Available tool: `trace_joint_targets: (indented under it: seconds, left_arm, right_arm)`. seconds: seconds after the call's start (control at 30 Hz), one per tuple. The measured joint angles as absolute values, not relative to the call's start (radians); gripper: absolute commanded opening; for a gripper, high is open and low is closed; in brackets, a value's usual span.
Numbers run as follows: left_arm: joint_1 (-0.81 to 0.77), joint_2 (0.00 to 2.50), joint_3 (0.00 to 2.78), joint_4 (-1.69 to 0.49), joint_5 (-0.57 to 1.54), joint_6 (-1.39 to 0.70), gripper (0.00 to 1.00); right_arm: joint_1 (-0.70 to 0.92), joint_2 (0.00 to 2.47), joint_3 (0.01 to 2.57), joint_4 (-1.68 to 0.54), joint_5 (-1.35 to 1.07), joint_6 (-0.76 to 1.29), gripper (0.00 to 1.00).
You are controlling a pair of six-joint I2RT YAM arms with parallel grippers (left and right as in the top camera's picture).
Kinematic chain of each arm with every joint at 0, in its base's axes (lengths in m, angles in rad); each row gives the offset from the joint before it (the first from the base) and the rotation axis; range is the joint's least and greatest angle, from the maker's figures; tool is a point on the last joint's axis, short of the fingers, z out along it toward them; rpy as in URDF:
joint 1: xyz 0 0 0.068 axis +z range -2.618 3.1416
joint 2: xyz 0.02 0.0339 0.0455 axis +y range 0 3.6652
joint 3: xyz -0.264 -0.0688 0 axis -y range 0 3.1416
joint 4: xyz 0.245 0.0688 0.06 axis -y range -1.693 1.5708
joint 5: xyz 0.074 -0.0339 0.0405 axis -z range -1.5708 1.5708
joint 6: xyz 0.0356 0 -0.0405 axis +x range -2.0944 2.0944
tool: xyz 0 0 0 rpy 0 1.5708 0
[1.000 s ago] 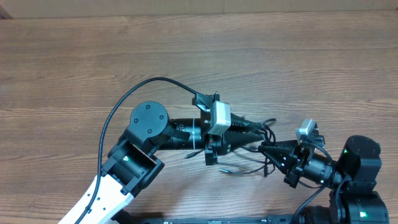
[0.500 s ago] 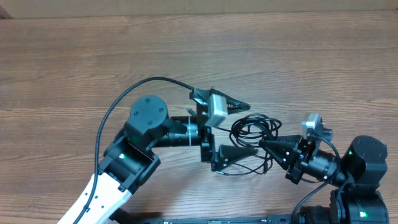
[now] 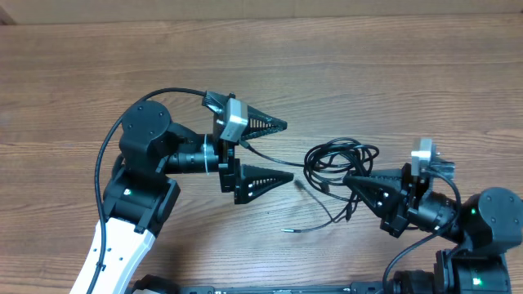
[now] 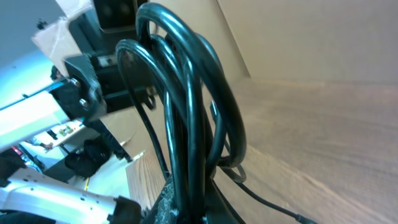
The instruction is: Untangle cables
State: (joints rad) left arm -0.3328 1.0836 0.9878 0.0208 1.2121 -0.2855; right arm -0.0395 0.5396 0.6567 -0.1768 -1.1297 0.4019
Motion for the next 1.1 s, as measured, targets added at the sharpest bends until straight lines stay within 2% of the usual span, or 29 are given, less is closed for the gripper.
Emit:
trace_joint_targets:
  seconds: [0.3, 0.63, 0.93, 1.0, 1.1]
  left_arm:
    - [-0.408, 1.082, 0.988, 0.021, 1.212, -0.392, 1.00]
    - [-0.551, 1.082, 0.988, 0.025, 0.927, -0.733, 1.00]
    - [-0.693, 1.085, 0.987, 0.207, 0.683, -0.945, 1.00]
    - [-0.712, 1.093, 0.987, 0.236, 0.646, -0.977, 0.93]
    - [-0.734, 1.116, 0.987, 0.268, 0.603, -1.013, 0.93]
  right_arm:
    - [-0.039, 0.540, 0.657, -0.063, -0.983, 0.609, 0.04]
    - [-0.039, 0.540, 0.657, 0.118, -0.745, 0.805, 0.04]
    - [-0.039, 0.540, 0.657, 0.139, -0.719, 0.872, 0.04]
    - [-0.039, 0.540, 0.657, 0.138, -0.728, 0.883, 0.04]
    - [-0.039, 0.540, 0.657, 0.139, -0.738, 0.906, 0.04]
